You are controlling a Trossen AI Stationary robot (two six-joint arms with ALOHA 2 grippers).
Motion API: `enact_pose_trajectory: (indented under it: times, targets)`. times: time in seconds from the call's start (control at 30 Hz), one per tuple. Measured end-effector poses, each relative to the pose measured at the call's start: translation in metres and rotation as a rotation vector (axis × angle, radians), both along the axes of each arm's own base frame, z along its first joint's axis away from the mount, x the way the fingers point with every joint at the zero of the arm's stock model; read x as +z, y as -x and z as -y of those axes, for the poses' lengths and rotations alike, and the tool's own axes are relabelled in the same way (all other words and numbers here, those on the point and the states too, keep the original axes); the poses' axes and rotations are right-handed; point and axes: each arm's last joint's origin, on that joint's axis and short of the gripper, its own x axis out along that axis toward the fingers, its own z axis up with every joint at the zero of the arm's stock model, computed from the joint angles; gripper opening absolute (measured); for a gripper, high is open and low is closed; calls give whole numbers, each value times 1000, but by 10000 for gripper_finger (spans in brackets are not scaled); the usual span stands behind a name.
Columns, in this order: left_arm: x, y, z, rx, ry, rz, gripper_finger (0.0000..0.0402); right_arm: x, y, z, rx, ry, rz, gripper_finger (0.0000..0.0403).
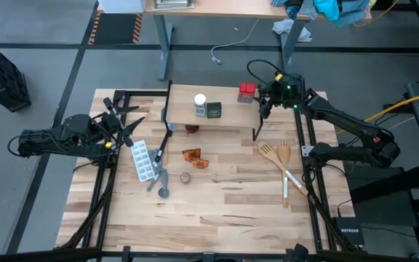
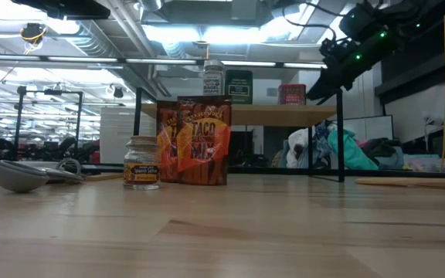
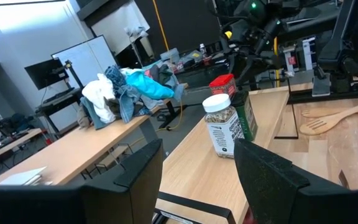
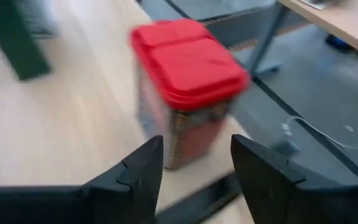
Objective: Shelf spices
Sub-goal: Remove the red seasoning can from the shelf
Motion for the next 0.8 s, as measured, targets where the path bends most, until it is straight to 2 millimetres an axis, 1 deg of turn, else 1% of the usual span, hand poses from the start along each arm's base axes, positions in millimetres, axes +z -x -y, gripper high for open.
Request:
enact_pose_trajectory:
  times: [0.2,0.5,0.63,0.8]
  targets:
    - [0,0,0,0,-3,-2,191,1,-1,-1,24,-2,13,195]
    - [0,0,0,0,0,0,191,4,-5,4,54,66,42,195]
    - [0,0,0,0,12,8,191,0,-11,8,88,74,51,195]
    - [0,0,0,0,12,4,191,-9,-15,13,95,44,28,195]
